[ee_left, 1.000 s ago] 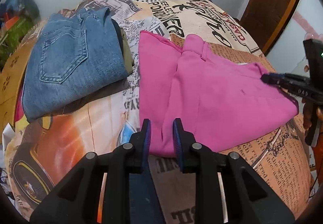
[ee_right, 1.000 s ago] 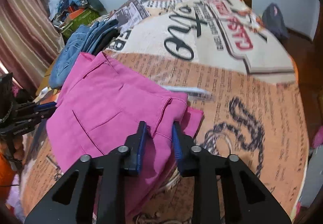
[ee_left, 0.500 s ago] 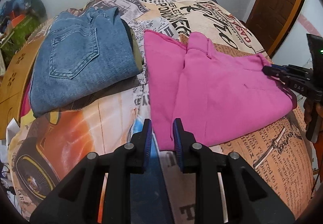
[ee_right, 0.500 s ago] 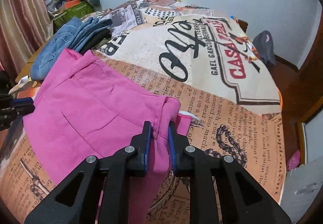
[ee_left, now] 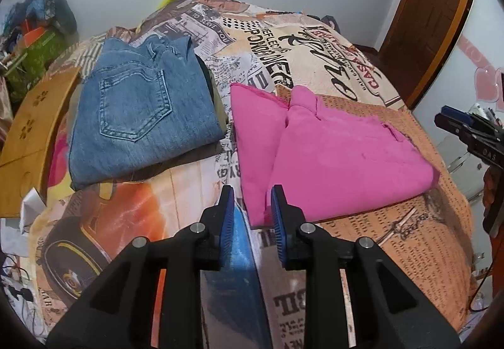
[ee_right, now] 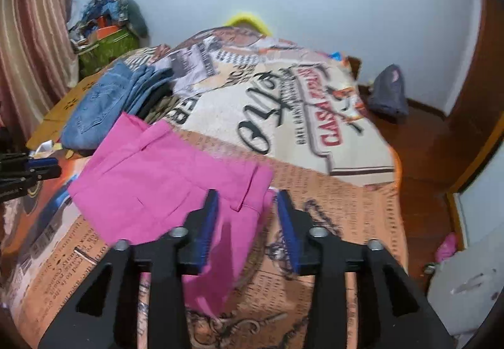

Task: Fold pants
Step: 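Grasp the pink trousers' edge with the left gripper while the right gripper pinches the folded edge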

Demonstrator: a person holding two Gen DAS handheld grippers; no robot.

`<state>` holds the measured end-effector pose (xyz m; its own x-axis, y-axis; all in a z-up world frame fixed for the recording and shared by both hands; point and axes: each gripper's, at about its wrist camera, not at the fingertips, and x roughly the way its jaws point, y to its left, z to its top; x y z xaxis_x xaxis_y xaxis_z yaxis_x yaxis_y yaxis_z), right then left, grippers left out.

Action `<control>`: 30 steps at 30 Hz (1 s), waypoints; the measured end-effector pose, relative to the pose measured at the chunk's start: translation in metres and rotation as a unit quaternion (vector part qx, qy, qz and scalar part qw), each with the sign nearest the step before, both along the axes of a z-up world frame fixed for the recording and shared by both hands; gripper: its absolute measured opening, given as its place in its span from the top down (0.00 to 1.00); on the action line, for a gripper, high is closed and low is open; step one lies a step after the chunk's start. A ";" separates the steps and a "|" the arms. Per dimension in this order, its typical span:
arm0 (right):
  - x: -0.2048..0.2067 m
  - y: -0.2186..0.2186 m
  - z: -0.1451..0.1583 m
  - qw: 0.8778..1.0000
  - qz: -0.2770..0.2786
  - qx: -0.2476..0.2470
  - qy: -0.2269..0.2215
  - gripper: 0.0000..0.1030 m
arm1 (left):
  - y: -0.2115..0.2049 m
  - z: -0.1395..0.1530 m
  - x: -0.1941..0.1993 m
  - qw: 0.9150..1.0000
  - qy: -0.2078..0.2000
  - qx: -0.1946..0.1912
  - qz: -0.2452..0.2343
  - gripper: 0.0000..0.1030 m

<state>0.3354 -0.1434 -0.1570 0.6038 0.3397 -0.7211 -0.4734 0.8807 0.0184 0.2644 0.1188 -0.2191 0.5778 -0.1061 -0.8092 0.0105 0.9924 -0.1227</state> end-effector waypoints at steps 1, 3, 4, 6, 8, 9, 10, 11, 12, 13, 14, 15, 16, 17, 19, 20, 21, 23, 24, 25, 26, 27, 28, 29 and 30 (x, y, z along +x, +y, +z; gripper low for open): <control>-0.002 -0.003 0.003 1.000 -0.006 0.001 -0.006 0.48 | 0.001 -0.001 0.001 1.000 0.002 -0.004 -0.001 0.72; -0.003 -0.007 0.005 1.000 -0.012 0.008 -0.004 0.45 | 0.001 -0.007 0.006 1.000 0.010 -0.013 -0.004 0.60; -0.003 -0.010 0.005 1.000 -0.012 0.014 0.003 0.45 | 0.000 -0.009 0.007 1.000 0.013 -0.016 -0.005 0.56; -0.006 -0.015 0.003 0.999 -0.013 0.026 0.019 0.45 | 0.000 -0.017 0.012 0.999 0.022 -0.023 -0.010 0.47; -0.009 -0.016 -0.004 0.999 -0.015 0.033 0.037 0.40 | 0.000 -0.024 0.016 0.999 0.028 -0.031 -0.013 0.46; -0.011 -0.016 -0.008 0.998 -0.017 0.035 0.047 0.37 | 0.000 -0.028 0.019 0.999 0.033 -0.038 -0.014 0.46; -0.012 -0.016 -0.013 0.998 -0.020 0.036 0.055 0.32 | 0.000 -0.031 0.022 0.998 0.036 -0.042 -0.015 0.46; -0.012 -0.014 -0.019 0.997 -0.024 0.037 0.063 0.31 | 0.000 -0.034 0.025 0.998 0.040 -0.046 -0.014 0.46; -0.014 -0.014 -0.023 0.997 -0.025 0.037 0.068 0.31 | 0.000 -0.036 0.027 0.998 0.042 -0.050 -0.015 0.46; -0.013 -0.012 -0.030 0.996 -0.025 0.036 0.078 0.31 | -0.001 -0.038 0.031 0.997 0.043 -0.054 -0.014 0.46; -0.012 -0.010 -0.035 0.995 -0.024 0.035 0.087 0.31 | -0.001 -0.038 0.034 0.997 0.043 -0.058 -0.014 0.46; -0.010 -0.009 -0.040 0.995 -0.026 0.034 0.095 0.31 | -0.002 -0.039 0.038 0.997 0.043 -0.061 -0.016 0.46; -0.008 -0.008 -0.045 0.994 -0.028 0.035 0.104 0.31 | -0.002 -0.040 0.040 0.997 0.044 -0.062 -0.017 0.46; -0.005 -0.006 -0.049 0.993 -0.029 0.036 0.112 0.31 | -0.003 -0.042 0.044 0.997 0.046 -0.062 -0.018 0.46; 0.000 -0.004 -0.056 0.991 -0.029 0.046 0.123 0.31 | -0.004 -0.047 0.051 0.997 0.053 -0.062 -0.019 0.46; 0.004 -0.003 -0.059 0.990 -0.029 0.049 0.127 0.31 | -0.004 -0.050 0.054 0.996 0.055 -0.062 -0.018 0.46; 0.008 -0.002 -0.062 0.990 -0.028 0.051 0.130 0.31 | -0.003 -0.053 0.058 0.996 0.057 -0.063 -0.015 0.46; 0.015 -0.001 -0.067 0.988 -0.021 0.059 0.139 0.31 | -0.002 -0.055 0.064 0.996 0.059 -0.071 -0.008 0.46; 0.017 -0.001 -0.071 0.987 -0.016 0.064 0.143 0.31 | -0.001 -0.055 0.065 0.996 0.058 -0.074 -0.006 0.46; 0.020 0.000 -0.075 0.987 -0.011 0.068 0.146 0.31 | -0.002 -0.056 0.068 0.995 0.058 -0.077 -0.005 0.46; 0.024 0.001 -0.080 0.986 -0.007 0.068 0.151 0.31 | -0.003 -0.057 0.070 0.995 0.058 -0.077 -0.007 0.46; 0.028 0.001 -0.085 0.984 -0.005 0.071 0.161 0.31 | -0.005 -0.058 0.072 0.995 0.058 -0.075 -0.010 0.46; 0.032 0.000 -0.090 0.981 -0.003 0.083 0.174 0.31 | -0.007 -0.059 0.075 0.996 0.058 -0.071 -0.013 0.46; 0.036 -0.002 -0.094 0.978 -0.002 0.097 0.186 0.31 | -0.009 -0.060 0.077 0.996 0.057 -0.068 -0.016 0.46; 0.040 -0.004 -0.097 0.975 -0.002 0.109 0.195 0.31 | -0.011 -0.061 0.079 0.996 0.057 -0.065 -0.019 0.46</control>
